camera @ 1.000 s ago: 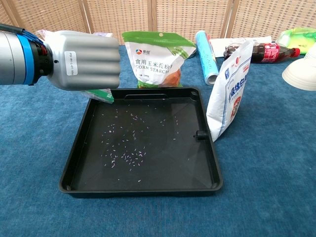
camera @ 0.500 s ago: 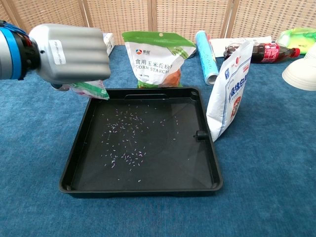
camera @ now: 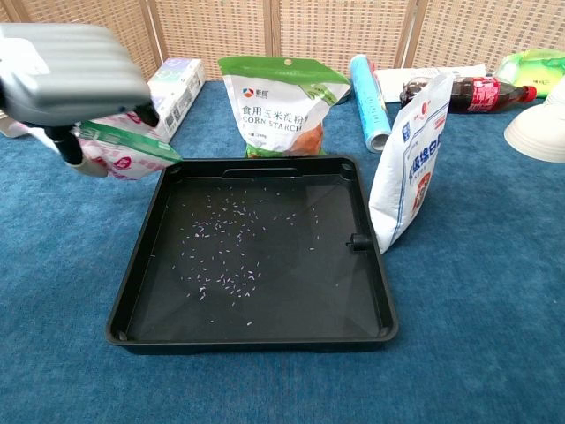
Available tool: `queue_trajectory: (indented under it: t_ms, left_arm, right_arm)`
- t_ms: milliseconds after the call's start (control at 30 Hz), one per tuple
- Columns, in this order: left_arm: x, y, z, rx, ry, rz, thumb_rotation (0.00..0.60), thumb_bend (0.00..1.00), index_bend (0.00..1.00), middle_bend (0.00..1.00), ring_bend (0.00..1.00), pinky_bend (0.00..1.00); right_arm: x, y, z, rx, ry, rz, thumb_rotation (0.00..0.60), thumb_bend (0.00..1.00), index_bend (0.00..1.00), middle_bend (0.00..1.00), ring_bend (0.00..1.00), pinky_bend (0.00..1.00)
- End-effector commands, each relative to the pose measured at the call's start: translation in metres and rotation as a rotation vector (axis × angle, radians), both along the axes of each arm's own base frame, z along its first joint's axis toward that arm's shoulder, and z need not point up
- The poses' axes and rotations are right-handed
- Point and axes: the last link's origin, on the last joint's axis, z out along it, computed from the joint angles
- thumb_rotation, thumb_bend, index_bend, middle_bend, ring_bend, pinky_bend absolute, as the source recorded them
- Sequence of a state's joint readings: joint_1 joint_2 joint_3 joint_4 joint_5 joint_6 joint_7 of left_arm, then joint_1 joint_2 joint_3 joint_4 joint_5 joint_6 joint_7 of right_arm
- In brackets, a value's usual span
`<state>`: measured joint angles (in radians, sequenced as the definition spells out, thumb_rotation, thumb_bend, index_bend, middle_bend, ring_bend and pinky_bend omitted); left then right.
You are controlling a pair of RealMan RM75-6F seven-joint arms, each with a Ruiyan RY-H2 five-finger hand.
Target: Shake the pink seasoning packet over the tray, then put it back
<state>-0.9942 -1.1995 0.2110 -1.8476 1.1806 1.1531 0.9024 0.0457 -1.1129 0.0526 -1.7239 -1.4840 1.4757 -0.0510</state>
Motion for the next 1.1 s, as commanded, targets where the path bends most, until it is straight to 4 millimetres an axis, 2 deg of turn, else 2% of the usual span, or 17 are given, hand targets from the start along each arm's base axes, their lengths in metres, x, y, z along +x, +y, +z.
queue_trajectory:
  t_ms: [33,267,467,633,867,1100]
  left_arm:
    - [-0.032,-0.003,0.014,-0.018,-0.204,0.096,0.6,0.62,1.0,0.68,0.61,0.55]
    - [-0.067,-0.01,0.019,-0.08,-0.476,0.211,0.6,0.61,1.0,0.68,0.61,0.54]
    - [-0.103,-0.018,0.024,-0.1,-0.633,0.287,0.6,0.6,1.0,0.68,0.61,0.54]
    - [-0.125,-0.02,0.015,-0.117,-0.751,0.344,0.6,0.58,1.0,0.68,0.61,0.54]
    - [-0.139,-0.02,-0.003,-0.135,-0.861,0.38,0.6,0.56,1.0,0.68,0.61,0.54]
    - [-0.128,-0.012,-0.019,-0.158,-0.923,0.364,0.6,0.54,1.0,0.68,0.61,0.54]
  right_arm:
    - [0.001,0.0,-0.002,0.005,0.003,0.001,0.462,0.0,0.0,0.0,0.05,0.09]
    - [0.001,0.001,-0.004,0.009,0.012,-0.001,0.463,0.0,0.0,0.0,0.05,0.09]
    - [0.001,0.001,-0.006,0.012,0.016,-0.003,0.463,0.0,0.0,0.0,0.05,0.09]
    - [0.001,0.0,-0.008,0.019,0.022,-0.005,0.463,0.0,0.0,0.0,0.05,0.09]
    - [0.0,-0.001,-0.01,0.022,0.026,-0.015,0.462,0.0,0.0,0.0,0.05,0.09]
    - [0.0,-0.001,-0.012,0.028,0.033,-0.016,0.462,0.0,0.0,0.0,0.05,0.09]
